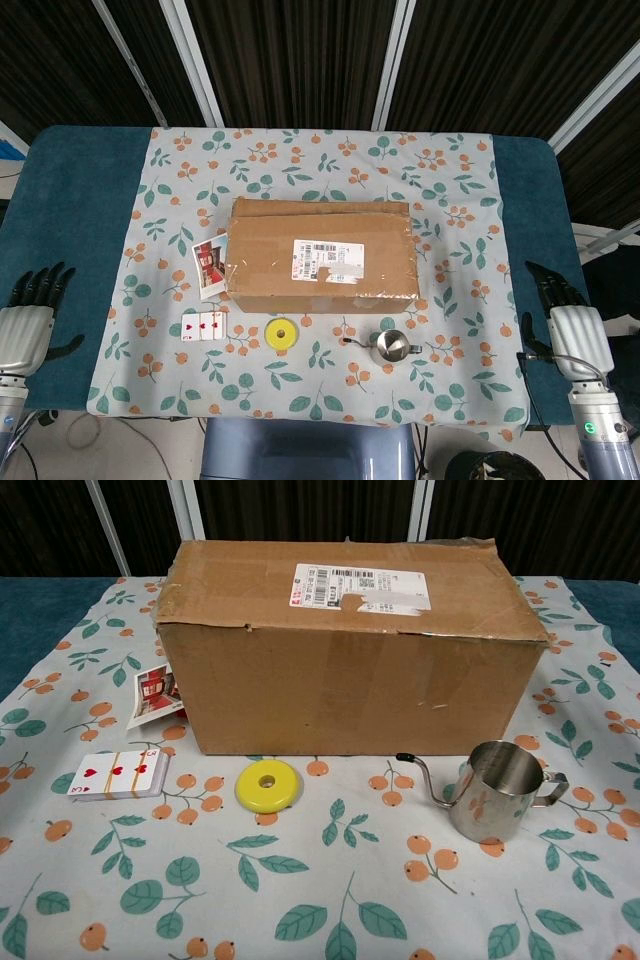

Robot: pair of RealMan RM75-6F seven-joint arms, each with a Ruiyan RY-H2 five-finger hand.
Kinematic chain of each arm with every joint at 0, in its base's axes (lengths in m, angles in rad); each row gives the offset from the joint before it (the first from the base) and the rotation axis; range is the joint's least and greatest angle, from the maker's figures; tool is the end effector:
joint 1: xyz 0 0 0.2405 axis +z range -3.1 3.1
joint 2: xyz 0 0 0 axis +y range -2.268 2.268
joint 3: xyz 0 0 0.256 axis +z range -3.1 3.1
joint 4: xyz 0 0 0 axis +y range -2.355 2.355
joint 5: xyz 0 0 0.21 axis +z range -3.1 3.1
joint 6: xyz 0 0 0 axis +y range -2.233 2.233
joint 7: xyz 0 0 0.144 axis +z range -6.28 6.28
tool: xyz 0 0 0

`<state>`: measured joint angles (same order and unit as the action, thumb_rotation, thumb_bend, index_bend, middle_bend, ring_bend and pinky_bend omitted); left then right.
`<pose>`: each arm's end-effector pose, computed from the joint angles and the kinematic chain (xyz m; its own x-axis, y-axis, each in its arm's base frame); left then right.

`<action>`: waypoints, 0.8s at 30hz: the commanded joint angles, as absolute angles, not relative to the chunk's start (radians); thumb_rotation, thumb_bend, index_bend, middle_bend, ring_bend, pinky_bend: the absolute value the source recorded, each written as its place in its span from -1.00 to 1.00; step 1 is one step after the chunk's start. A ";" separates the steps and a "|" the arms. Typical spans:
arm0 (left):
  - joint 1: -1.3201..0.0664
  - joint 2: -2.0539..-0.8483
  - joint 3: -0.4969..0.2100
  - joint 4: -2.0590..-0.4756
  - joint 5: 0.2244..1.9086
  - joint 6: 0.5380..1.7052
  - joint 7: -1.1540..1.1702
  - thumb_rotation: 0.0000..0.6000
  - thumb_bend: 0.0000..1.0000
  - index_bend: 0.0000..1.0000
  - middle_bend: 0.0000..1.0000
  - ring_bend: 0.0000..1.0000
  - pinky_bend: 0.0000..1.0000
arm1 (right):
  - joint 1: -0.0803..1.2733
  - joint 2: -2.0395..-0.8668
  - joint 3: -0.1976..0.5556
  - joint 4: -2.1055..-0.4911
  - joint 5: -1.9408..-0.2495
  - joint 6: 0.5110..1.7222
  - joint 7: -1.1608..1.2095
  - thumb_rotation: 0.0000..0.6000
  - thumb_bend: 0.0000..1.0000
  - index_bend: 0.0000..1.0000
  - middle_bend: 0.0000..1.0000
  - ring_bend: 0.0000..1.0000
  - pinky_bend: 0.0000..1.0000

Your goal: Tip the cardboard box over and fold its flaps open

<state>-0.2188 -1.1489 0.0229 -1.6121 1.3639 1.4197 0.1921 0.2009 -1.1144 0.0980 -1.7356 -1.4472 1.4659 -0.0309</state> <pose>-0.3107 0.2063 0.1382 0.5367 0.0918 0.8388 0.8429 -0.0132 -0.5379 -0.2661 -0.2210 0.1563 0.3014 0.0502 0.9522 -0.9487 -0.0845 0.3047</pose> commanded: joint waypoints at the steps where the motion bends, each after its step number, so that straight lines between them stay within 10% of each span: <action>1: -0.222 -1.151 0.016 -1.609 1.357 1.407 0.201 1.00 -0.70 -1.00 -1.00 -1.00 -1.00 | 0.317 -1.019 0.195 -1.861 -1.333 1.308 -0.090 1.00 0.74 -0.88 -0.67 -0.64 -0.43; 11: -0.217 -1.149 -0.002 -1.610 1.349 1.396 0.191 1.00 -0.70 -1.00 -1.00 -1.00 -1.00 | 0.613 -1.045 0.391 -1.829 -0.995 1.018 -0.223 1.00 1.00 -0.41 -0.67 -0.64 -0.43; 24: -0.219 -1.143 -0.021 -1.611 1.326 1.358 0.173 1.00 -0.70 -1.00 -1.00 -1.00 -1.00 | 0.892 -1.202 0.430 -1.647 -0.728 0.868 -0.370 1.00 1.00 -0.14 -0.42 -0.41 -0.26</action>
<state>-0.2193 -1.1439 -0.0203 -1.6108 1.3271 1.3596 0.1731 0.8602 -1.1738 0.4298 -1.6706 -0.7605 0.8847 -0.3454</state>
